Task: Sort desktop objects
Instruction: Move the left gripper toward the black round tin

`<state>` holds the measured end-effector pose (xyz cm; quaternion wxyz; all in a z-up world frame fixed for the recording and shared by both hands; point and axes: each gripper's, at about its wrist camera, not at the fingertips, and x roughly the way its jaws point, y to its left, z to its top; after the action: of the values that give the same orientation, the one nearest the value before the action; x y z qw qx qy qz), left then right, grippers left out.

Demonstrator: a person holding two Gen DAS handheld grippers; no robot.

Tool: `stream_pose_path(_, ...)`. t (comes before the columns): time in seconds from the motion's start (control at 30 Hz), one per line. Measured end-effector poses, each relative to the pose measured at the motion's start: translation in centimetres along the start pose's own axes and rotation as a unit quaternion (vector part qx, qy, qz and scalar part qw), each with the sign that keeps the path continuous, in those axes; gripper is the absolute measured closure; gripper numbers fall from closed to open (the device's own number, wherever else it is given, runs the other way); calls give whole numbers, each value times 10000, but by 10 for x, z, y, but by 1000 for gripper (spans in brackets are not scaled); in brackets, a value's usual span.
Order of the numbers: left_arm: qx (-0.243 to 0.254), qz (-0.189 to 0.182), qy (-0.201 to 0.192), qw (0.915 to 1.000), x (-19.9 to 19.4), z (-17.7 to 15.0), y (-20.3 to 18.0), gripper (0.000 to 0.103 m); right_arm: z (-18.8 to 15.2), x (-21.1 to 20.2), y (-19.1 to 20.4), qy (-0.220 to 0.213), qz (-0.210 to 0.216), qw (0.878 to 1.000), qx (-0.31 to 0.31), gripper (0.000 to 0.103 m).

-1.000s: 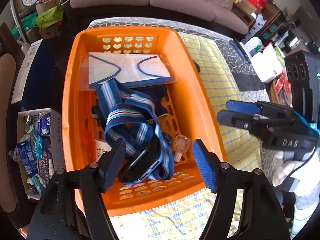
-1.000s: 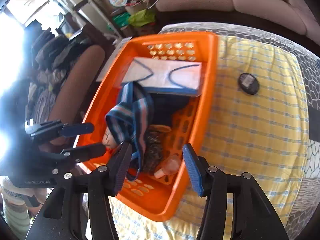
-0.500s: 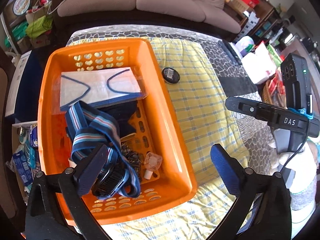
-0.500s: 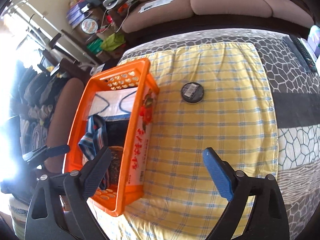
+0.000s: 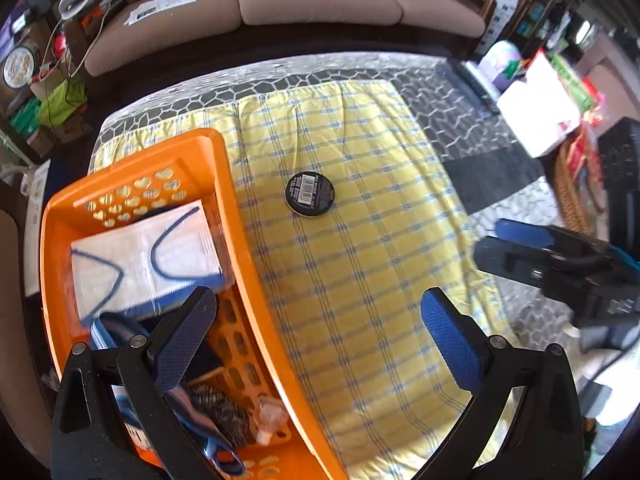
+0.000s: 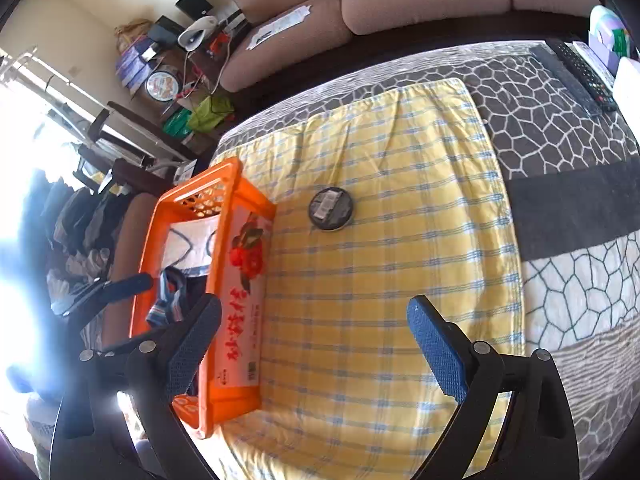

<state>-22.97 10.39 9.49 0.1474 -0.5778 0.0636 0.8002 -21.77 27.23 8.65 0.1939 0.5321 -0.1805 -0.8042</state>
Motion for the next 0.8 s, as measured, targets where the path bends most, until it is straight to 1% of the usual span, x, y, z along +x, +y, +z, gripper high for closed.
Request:
stream_pose_path(0.07, 184, 223, 92, 9995, 16, 11, -8, 3, 4, 2, -13, -14, 11, 10000, 71, 7)
stream_pose_path(0.13, 309, 330, 215, 9987, 32, 22, -17, 13, 7, 3, -29, -46, 73, 9998, 189, 7)
stream_pose_path(0.17, 355, 365, 255, 9984, 38, 26, -20, 16, 7, 3, -35, -64, 100, 9997, 233, 7)
stream_pose_path(0.2, 405, 392, 303, 9979, 47, 32, -24, 22, 8, 4, -43, -75, 138, 9995, 285, 7)
stream_pose_path(0.23, 436, 385, 339, 9977, 56, 36, -28, 26, 9, 6, -50, -77, 165, 9993, 330, 7)
stream_pose_path(0.3, 455, 389, 439, 9972, 74, 42, -33, 27, 10, 9, -61, -72, 179, 9991, 370, 7)
stream_pose_path(0.37, 433, 368, 536, 9969, 89, 47, -34, 32, 11, 13, -71, -45, 172, 9990, 403, 7)
stream_pose_path(0.4, 369, 376, 614, 9967, 100, 50, -32, 36, 12, 15, -76, -47, 206, 9988, 435, 7)
stream_pose_path(0.47, 274, 420, 665, 9965, 112, 55, -29, 36, 13, 18, -83, -47, 294, 9984, 491, 7)
stream_pose_path(0.5, 312, 488, 610, 9965, 115, 59, -31, 36, 14, 20, -86, -40, 312, 9983, 495, 7)
stream_pose_path(0.57, 204, 428, 645, 9968, 125, 65, -30, 36, 14, 23, -90, -26, 371, 9980, 508, 7)
stream_pose_path(0.6, 166, 482, 668, 9965, 130, 68, -30, 36, 14, 24, -92, -19, 413, 9978, 522, 7)
stream_pose_path(0.67, 314, 759, 690, 9942, 140, 73, -33, 36, 14, 27, -95, -3, 477, 9975, 527, 7)
stream_pose_path(0.8, 444, 924, 802, 9915, 159, 79, -34, 36, 12, 28, -98, -14, 579, 9969, 526, 7)
